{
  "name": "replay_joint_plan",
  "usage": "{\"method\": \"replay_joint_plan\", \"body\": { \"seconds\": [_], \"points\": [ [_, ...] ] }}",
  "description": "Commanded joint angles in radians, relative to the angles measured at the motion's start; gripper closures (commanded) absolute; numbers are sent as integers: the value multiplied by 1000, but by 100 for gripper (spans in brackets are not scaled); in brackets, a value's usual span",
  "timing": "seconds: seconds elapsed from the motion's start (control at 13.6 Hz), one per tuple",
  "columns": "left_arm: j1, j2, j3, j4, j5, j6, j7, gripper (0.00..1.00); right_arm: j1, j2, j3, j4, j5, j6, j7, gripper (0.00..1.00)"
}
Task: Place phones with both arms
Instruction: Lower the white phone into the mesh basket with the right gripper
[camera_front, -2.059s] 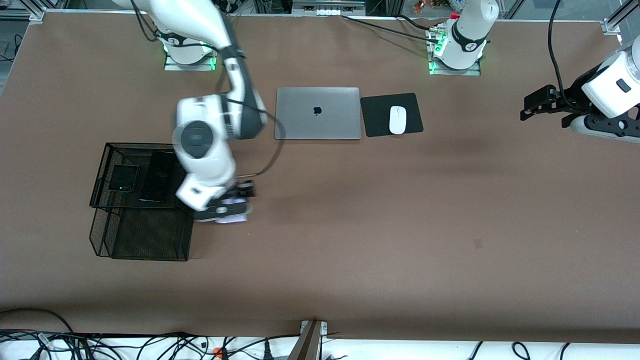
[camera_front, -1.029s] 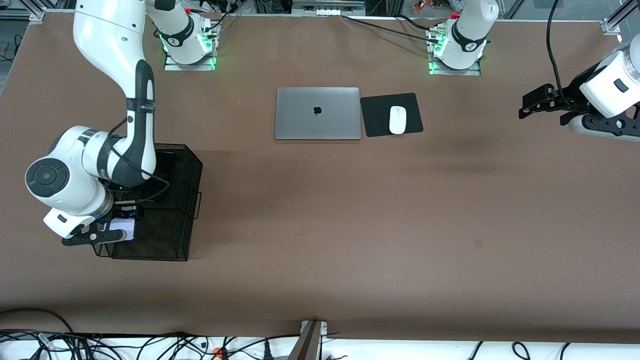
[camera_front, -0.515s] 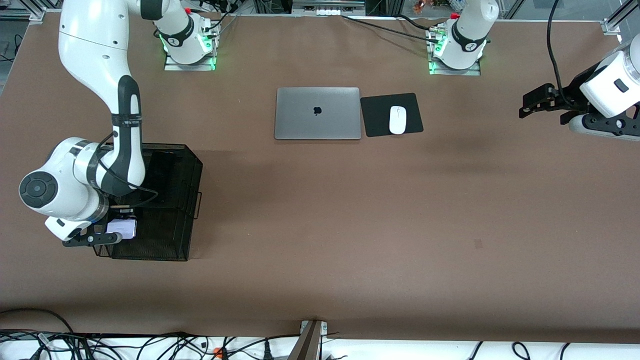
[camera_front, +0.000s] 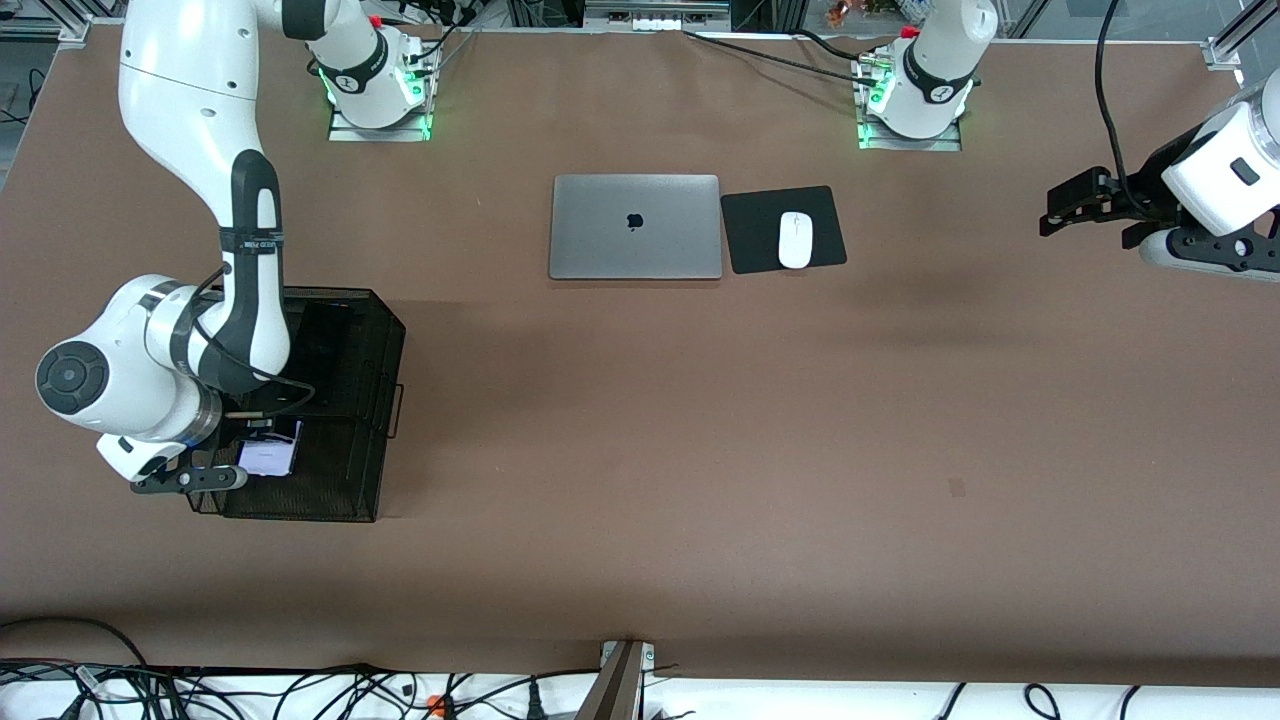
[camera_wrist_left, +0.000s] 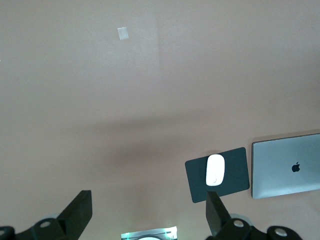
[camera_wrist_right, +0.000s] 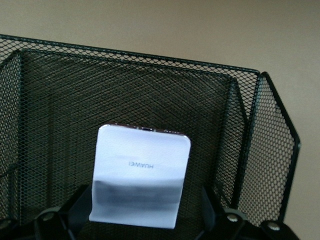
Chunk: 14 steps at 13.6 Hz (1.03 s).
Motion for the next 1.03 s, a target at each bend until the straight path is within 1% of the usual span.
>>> {"method": "replay_joint_plan", "body": {
  "seconds": [0.0,0.15,0.29,0.44,0.59,0.66,0.81,0.96],
  "points": [
    [4,-6,-4,12,23,-16,-3,0,-5,-6,4,25,19,-13,-68,4],
    [4,-6,-4,12,23,-16,-3,0,-4,-6,3,79,9,-15,-160,3],
    [4,-6,-4,12,23,-16,-1,0,2,-13,1,142,-29,-18,-257,3],
    [6,-6,-4,12,25,-16,-1,0,27,-23,1,197,-69,-53,-274,1],
    [6,-6,-4,12,31,-16,0,0,91,-52,-23,203,-72,-155,-186,1],
    [6,-6,-3,12,32,-17,0,0,119,-80,-29,202,-69,-210,-77,1],
    [6,-6,-3,12,48,-17,12,0,156,-169,-26,199,-70,-356,159,0],
    [1,-6,-6,12,95,-22,48,0,189,-268,-28,176,-77,-465,243,0]
  ]
}}
